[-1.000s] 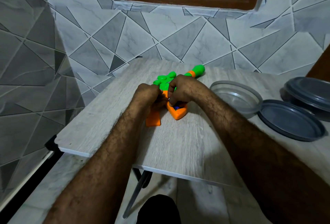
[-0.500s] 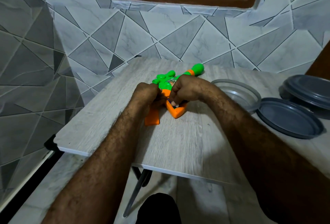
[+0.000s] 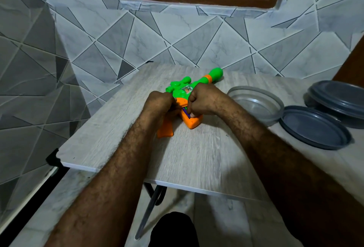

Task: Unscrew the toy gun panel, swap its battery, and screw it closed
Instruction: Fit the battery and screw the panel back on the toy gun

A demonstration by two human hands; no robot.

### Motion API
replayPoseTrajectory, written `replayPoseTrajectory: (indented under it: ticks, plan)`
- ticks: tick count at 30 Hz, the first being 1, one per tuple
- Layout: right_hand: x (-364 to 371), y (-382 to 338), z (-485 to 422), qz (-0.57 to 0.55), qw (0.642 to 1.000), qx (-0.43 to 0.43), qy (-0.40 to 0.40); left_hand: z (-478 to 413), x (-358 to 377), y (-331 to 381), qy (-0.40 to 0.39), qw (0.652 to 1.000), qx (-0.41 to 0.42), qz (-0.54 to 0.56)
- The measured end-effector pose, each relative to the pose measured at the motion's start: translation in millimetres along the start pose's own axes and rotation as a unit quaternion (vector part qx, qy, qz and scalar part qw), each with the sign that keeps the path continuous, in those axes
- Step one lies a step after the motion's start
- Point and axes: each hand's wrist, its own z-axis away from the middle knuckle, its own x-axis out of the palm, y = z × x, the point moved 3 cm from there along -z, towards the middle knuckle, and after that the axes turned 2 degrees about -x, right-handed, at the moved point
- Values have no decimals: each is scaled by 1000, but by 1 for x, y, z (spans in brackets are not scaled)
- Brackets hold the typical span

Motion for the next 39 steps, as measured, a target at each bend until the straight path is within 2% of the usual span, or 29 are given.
replayPoseTrajectory:
  ticks: [7, 13, 15, 16, 19, 21, 31, 35, 37, 39]
  plan:
    - [4, -5, 2, 63, 997, -39, -16, 0, 2, 0, -6, 1000, 0, 0]
    - [6, 6, -2, -7, 1000, -16, -9, 2, 0, 1, -22, 999, 16, -20]
    - [1, 11, -1, -74, 997, -14, -9, 4, 1, 2, -25, 1000, 15, -2]
    - [-3, 14, -1, -145, 989, -9, -2, 4, 2, 3, -30, 999, 13, 5]
    - [-15, 21, -1, -364, 930, 12, 51, 9, 6, 7, -68, 997, 10, 25]
    - [-21, 20, -2, -418, 906, 7, 65, 13, 10, 10, -100, 994, -5, 39]
    - [-13, 20, -8, -379, 921, 12, 84, 26, 29, 13, -181, 980, -47, 70]
    - [-5, 26, -12, -338, 938, 28, 73, 14, 19, 9, -93, 995, 7, -23]
    - [-3, 29, -12, -321, 944, 35, 71, 6, 12, 7, -46, 995, 35, -87]
    - [0, 31, -12, -315, 945, 36, 76, 4, 9, 6, -30, 987, 59, -146]
